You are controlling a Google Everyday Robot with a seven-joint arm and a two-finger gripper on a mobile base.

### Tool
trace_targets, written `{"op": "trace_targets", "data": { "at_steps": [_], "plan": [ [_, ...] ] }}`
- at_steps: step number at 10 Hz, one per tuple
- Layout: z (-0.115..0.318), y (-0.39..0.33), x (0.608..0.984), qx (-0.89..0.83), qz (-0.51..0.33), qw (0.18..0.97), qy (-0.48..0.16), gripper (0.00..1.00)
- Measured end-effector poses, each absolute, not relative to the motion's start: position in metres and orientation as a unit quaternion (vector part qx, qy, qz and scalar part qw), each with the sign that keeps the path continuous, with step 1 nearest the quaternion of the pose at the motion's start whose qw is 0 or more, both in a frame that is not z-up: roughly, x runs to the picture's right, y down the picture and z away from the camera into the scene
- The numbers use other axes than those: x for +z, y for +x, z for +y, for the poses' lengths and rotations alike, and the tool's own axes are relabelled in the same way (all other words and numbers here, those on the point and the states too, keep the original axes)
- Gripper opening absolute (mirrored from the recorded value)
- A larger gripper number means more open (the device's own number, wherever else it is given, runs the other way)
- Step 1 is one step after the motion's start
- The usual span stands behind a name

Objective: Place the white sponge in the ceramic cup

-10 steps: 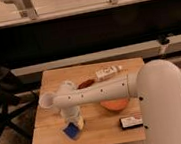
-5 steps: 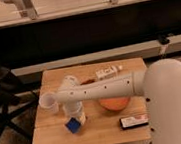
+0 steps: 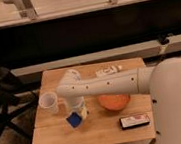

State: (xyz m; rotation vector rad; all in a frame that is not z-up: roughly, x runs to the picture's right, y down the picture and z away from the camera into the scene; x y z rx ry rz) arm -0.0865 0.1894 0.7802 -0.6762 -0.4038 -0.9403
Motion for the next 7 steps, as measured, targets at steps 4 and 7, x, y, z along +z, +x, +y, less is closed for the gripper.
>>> {"op": "trace_targets", "data": {
  "at_steps": [4, 7],
  "plan": [
    [0.164, -0.087, 0.769, -0.437, -0.176, 0.825, -0.312, 0.01],
    [0.146, -0.09, 0.766, -0.444, -0.163, 0.824, -0.313, 0.01]
  ]
}}
